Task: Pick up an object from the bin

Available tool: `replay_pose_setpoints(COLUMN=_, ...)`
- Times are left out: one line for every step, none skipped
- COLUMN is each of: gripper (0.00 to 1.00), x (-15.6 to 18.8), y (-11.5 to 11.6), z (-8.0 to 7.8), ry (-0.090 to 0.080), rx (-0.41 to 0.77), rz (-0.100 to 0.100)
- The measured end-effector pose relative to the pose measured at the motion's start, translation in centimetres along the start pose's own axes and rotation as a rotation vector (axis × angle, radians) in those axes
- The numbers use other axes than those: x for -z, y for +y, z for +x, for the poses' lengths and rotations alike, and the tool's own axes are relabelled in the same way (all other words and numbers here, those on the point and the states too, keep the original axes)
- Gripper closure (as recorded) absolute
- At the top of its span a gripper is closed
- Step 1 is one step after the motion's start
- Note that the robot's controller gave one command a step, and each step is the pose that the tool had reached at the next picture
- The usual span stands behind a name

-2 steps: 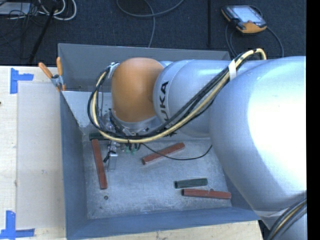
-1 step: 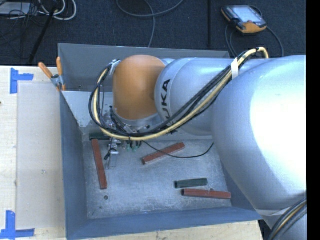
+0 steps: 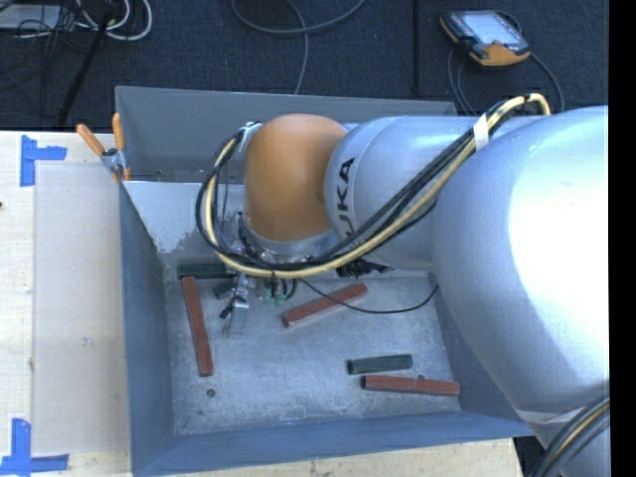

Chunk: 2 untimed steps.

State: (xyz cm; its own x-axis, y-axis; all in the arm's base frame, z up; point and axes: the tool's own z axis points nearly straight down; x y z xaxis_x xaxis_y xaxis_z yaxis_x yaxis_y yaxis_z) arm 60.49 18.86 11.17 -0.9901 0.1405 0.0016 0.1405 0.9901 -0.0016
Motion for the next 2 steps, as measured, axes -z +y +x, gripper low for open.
replay_pose_setpoints(gripper=0.00, x=0.5, y=-1.6, z=-0.9, ry=-0.002, rx=0.070, rz=-0.002)
replay_pose_setpoints(gripper=0.00, x=-1.6, y=-0.6, z=-1.3, ry=-0.004, rx=0.035, rz=-0.002)
